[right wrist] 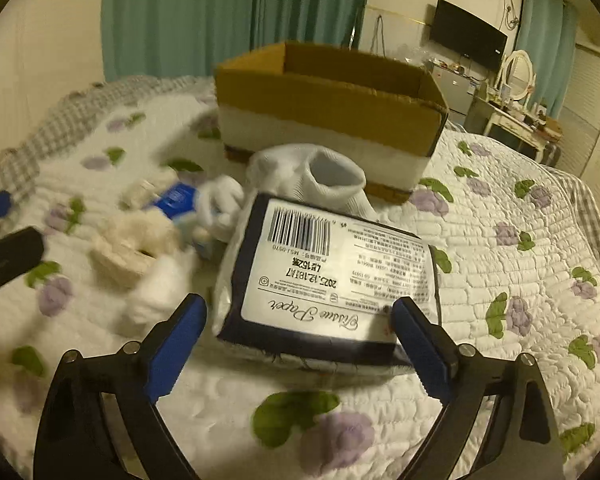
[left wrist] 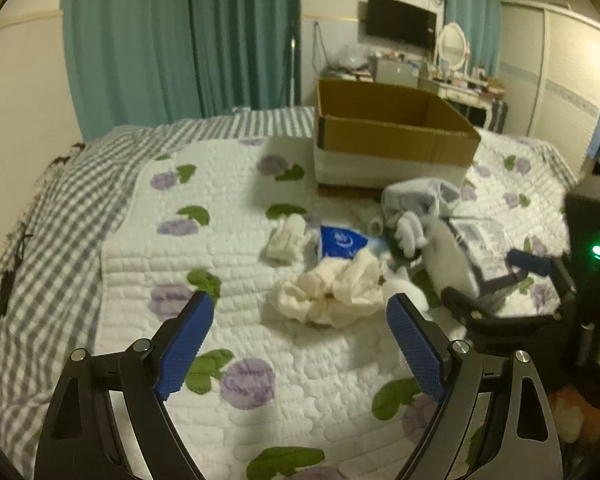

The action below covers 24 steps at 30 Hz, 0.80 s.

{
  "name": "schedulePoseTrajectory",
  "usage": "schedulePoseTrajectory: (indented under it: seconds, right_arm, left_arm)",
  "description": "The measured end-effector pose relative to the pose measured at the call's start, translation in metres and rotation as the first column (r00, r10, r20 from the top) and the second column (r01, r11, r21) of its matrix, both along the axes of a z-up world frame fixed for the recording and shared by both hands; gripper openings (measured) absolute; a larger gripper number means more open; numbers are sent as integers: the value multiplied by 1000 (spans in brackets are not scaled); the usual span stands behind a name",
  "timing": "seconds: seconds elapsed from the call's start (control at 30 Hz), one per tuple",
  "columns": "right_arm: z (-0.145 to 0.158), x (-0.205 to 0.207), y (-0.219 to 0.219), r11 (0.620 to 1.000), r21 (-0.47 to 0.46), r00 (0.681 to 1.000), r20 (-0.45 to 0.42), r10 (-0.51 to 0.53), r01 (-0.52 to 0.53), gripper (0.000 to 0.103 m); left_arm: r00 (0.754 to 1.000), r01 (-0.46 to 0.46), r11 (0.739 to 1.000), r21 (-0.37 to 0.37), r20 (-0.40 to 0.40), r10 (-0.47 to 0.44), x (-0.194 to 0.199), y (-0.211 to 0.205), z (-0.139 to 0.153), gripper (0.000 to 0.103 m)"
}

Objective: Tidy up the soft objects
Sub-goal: 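Grasp the wrapped tissue-paper pack with the right gripper while the left gripper grasps the cotton ball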

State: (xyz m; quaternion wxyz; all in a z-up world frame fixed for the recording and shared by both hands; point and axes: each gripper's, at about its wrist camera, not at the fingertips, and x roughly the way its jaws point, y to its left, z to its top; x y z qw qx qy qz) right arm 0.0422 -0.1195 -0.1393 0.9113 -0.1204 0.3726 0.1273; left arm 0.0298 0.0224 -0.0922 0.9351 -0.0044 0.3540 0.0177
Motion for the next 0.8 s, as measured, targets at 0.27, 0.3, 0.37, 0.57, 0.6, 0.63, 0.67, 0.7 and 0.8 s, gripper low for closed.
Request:
schedulePoseTrajectory:
  seconds: [0.27,0.3,0.37,0.57,0.6,0.63,0.67,0.7,0.8]
  right_arm:
    - [-6,6,-5,1000,-14,1000,-2,17,-17,89]
    - [-3,5,-8,1000,2,1000,-5,14,-14,81]
    - [6,2,-17,998,59,1000,4,12,-13,63]
    - [31,-12,-44,986,165,999,52,-10,1,41]
    - [34,-13,-48,984,179,998,57,-17,6,40]
    - [36,-14,-53,981,193,998,60,-23,11,39]
    - [38,-16,-56,979,202,997,65,-30,16,39]
    - [40,-17,-59,978,209,997,69,-36,21,39]
    - [42,-16,-69,972,234,997,66,-51,34,39]
  left_arm:
    - [998,51,998,37,-37,-49,5,-20,-10,90]
    - [997,58,997,42,-42,-57,5,-23,-10,90]
    - [996,81,996,45,-53,-78,4,-30,-12,89]
    - [982,153,988,5,-114,-151,11,-57,-25,87]
    - [979,161,987,3,-124,-159,14,-61,-28,87]
    - [977,169,986,2,-135,-167,17,-65,-31,87]
    - [973,179,984,-2,-146,-177,22,-70,-35,87]
    - [971,184,983,-3,-154,-182,24,-75,-38,86]
    - [962,199,980,-17,-187,-199,32,-86,-47,54]
